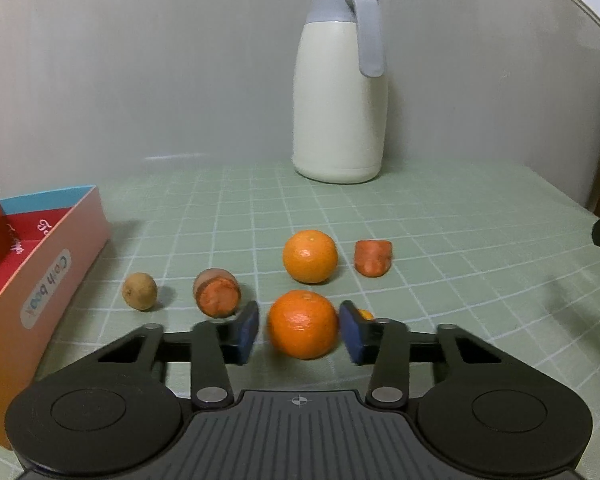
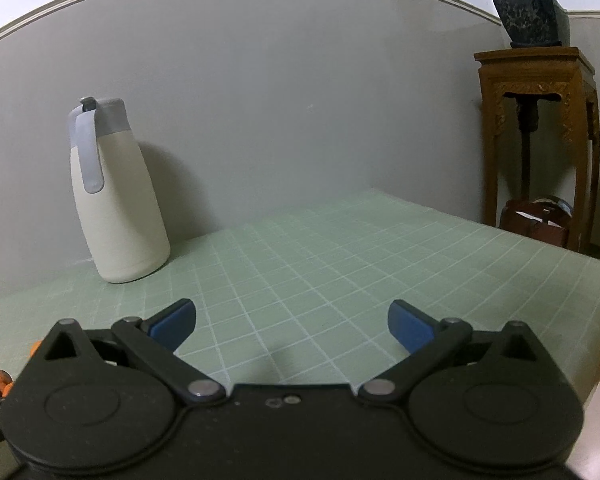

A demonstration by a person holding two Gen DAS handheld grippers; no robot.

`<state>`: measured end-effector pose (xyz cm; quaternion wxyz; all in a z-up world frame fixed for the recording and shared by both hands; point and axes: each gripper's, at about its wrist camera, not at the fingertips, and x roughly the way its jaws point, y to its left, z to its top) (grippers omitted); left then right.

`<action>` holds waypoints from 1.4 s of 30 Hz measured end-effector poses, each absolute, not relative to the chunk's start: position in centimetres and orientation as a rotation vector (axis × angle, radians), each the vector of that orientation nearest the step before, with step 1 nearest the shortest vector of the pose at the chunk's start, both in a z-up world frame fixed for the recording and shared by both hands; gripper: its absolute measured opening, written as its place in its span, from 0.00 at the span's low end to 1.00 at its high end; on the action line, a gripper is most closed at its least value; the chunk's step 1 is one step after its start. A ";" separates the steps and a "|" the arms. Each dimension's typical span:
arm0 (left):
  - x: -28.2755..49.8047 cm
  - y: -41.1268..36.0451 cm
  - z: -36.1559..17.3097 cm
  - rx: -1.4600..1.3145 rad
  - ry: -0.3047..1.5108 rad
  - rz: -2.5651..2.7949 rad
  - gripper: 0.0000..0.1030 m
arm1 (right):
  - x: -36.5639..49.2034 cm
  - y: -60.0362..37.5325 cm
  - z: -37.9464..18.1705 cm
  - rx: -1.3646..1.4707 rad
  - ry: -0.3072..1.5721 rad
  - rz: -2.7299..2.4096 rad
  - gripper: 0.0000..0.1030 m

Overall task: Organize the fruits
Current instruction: 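Carry the mandarin with the left tool into the box and release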

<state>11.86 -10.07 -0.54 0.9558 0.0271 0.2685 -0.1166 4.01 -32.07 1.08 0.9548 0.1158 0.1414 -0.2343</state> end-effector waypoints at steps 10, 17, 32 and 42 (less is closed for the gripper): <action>11.7 -8.6 -0.4 -0.008 0.545 -0.218 0.37 | 4.0 -32.1 1.2 0.244 0.289 -0.465 1.00; 11.0 -7.0 0.6 -0.005 0.508 -0.193 0.37 | 4.3 -31.6 1.2 0.236 0.293 -0.445 1.00; 9.1 2.8 4.1 0.023 0.371 0.046 0.37 | 5.9 -27.7 1.2 0.178 0.311 -0.371 1.00; 10.7 9.9 3.4 -0.026 0.406 0.239 0.37 | 7.0 -24.9 1.0 0.142 0.331 -0.314 1.00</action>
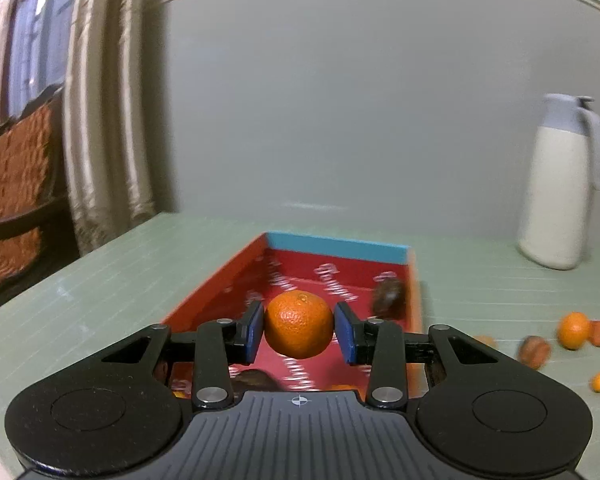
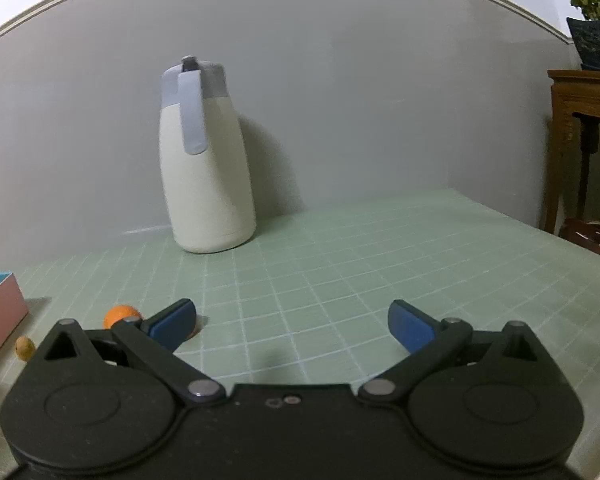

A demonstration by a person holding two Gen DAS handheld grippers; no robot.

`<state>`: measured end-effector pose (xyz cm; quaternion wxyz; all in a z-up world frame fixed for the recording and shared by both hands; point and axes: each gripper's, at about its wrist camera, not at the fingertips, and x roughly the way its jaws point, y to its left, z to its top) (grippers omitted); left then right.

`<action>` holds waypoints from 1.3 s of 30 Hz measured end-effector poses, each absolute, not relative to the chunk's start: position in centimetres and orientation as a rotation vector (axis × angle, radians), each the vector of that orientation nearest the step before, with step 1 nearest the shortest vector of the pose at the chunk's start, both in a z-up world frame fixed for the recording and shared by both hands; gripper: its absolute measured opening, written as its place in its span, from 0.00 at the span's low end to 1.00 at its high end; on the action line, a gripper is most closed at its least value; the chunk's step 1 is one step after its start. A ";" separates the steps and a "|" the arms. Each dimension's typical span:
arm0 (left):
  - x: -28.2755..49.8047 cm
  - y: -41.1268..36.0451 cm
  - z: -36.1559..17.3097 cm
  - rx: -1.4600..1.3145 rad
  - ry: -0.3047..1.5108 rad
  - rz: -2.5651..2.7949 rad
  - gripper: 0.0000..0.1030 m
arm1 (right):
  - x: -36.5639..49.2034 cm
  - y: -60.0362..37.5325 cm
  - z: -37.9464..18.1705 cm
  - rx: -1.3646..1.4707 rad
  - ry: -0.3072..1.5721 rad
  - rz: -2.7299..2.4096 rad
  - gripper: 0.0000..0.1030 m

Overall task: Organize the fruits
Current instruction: 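Carry the mandarin with the left tool into the box and release, then reach the right tool to the small kumquat and close on it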

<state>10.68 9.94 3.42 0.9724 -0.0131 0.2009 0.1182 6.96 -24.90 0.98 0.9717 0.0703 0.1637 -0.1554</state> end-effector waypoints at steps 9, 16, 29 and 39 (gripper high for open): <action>13.1 13.2 1.8 -0.114 0.504 0.315 0.37 | 7.5 -23.8 1.1 0.123 0.335 -0.287 1.00; 13.1 12.7 1.3 -0.095 0.526 0.348 0.38 | 7.5 -23.6 1.1 0.119 0.338 -0.257 1.00; 10.4 13.1 2.2 -0.106 0.448 0.371 0.70 | 8.2 -21.9 1.0 0.107 0.370 -0.153 0.98; 7.5 13.6 2.8 -0.111 0.418 0.369 0.74 | 9.3 -20.0 0.7 0.103 0.420 -0.047 0.83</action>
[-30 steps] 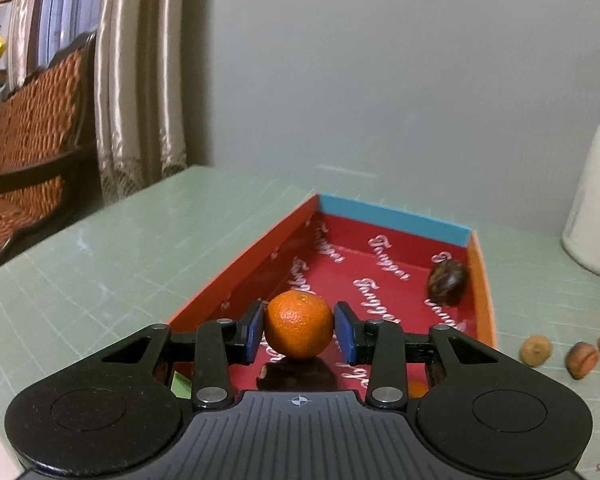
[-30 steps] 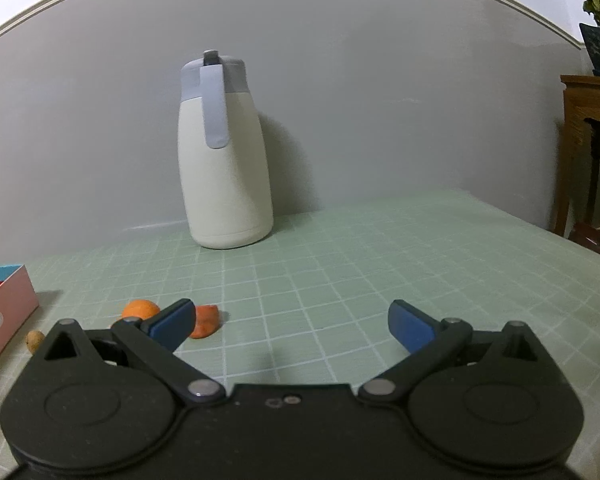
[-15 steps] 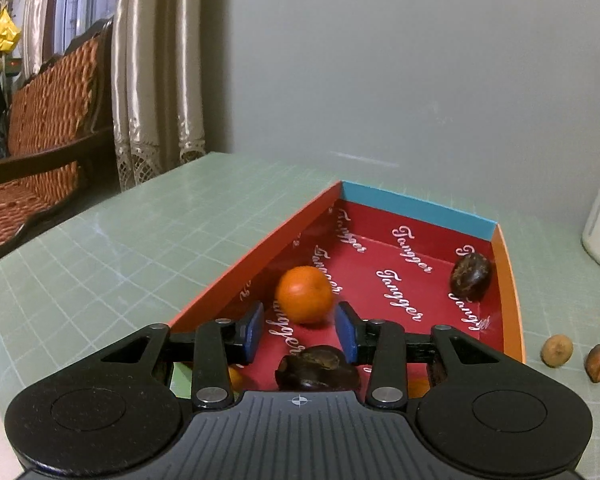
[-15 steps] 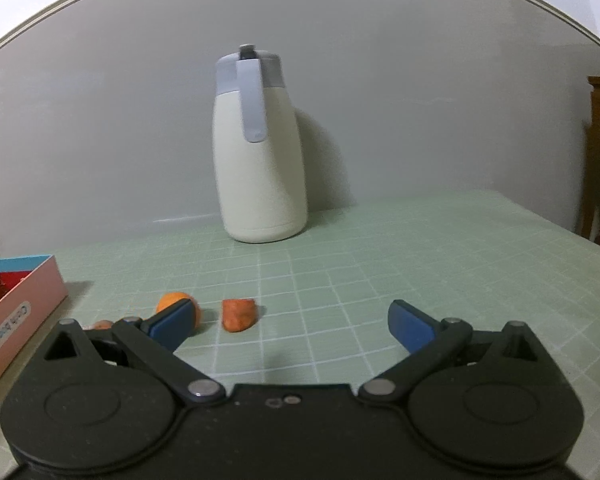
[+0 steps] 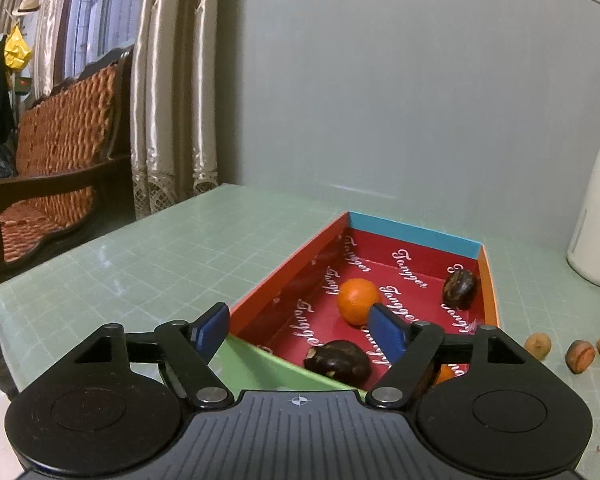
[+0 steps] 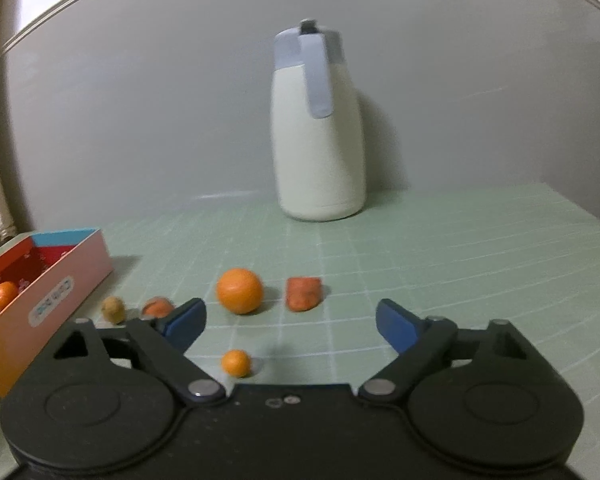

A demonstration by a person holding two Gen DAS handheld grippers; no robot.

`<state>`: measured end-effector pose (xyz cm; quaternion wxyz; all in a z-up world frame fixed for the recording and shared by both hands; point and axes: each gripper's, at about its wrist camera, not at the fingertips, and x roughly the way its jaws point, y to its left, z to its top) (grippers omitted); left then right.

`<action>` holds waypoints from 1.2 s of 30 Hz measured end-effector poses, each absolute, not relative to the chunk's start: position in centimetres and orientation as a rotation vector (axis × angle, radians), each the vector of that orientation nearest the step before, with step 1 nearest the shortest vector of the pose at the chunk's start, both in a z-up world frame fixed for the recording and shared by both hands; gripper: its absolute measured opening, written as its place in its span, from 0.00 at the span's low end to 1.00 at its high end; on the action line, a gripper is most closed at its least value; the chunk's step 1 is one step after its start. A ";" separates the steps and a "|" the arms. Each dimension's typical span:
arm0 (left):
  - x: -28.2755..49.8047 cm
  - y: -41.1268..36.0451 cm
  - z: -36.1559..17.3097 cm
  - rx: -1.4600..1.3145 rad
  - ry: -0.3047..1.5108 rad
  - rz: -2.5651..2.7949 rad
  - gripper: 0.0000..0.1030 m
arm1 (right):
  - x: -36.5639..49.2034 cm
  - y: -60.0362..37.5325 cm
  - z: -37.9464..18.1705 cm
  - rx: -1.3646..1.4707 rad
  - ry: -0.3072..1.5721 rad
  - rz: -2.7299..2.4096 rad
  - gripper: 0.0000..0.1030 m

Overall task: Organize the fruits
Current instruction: 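Reach the right tool to the small kumquat and close on it, then carry the kumquat with the right tool into the box and release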

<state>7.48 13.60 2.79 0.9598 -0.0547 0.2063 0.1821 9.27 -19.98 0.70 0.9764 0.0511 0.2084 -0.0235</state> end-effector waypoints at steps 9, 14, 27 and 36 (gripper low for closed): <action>5.3 14.8 2.8 -0.117 0.402 0.394 0.81 | 10.5 -18.8 0.1 0.134 0.500 0.043 0.59; 4.4 15.6 2.7 -0.126 0.394 0.406 0.82 | 11.2 -18.4 -0.1 0.137 0.541 0.074 0.44; 3.5 17.2 2.5 -0.132 0.381 0.454 0.87 | 12.4 -18.2 -0.8 0.133 0.629 0.084 0.19; 2.8 18.2 2.5 -0.123 0.371 0.489 0.89 | 12.3 -17.6 -0.6 0.096 0.625 0.097 0.18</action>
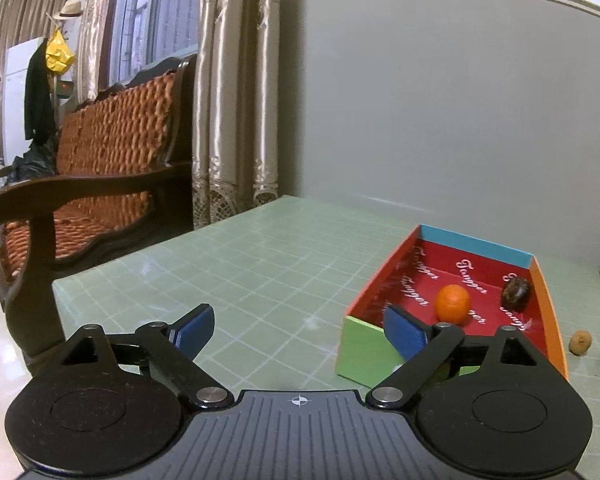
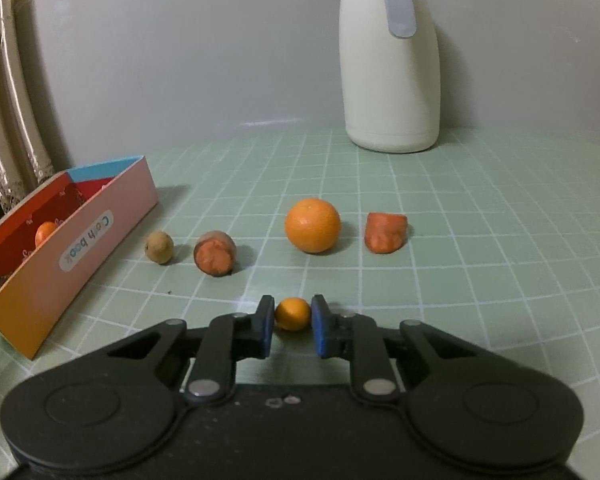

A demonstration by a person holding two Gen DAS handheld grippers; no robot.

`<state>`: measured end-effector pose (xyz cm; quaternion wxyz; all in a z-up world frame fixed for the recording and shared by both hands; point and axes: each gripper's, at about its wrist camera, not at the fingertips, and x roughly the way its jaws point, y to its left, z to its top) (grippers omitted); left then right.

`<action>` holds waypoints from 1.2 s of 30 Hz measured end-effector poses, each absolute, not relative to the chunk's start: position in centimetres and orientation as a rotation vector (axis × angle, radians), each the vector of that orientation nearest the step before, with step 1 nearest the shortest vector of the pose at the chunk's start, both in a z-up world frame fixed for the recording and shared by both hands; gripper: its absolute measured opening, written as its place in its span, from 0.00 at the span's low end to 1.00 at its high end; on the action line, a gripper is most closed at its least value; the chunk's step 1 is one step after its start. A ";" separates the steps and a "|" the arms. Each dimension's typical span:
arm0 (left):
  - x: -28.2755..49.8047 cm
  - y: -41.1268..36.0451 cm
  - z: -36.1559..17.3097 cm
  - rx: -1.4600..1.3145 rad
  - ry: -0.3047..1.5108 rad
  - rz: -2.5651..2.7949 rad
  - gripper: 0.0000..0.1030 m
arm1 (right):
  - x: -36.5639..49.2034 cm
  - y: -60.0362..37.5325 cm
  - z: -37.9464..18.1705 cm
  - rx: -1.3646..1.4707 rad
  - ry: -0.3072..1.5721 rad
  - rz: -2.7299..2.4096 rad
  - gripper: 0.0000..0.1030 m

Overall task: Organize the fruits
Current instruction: 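Carry the kumquat with the right tool into the box and release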

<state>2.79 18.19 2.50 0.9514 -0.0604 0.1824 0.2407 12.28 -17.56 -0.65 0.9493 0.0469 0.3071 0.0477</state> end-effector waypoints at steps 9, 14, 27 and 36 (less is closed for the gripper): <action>1.7 20.7 2.4 -0.175 0.371 0.535 0.89 | 11.2 -16.1 0.3 0.102 0.566 0.167 0.18; 1.0 21.9 2.3 -0.182 0.365 0.561 0.90 | 10.7 -13.6 1.9 0.129 0.527 0.270 0.18; -1.8 25.7 2.1 -0.215 0.347 0.620 0.90 | 10.8 -1.4 4.2 0.064 0.503 0.534 0.18; -2.5 27.5 1.9 -0.258 0.343 0.640 0.90 | 11.2 1.4 3.0 0.041 0.548 0.567 0.19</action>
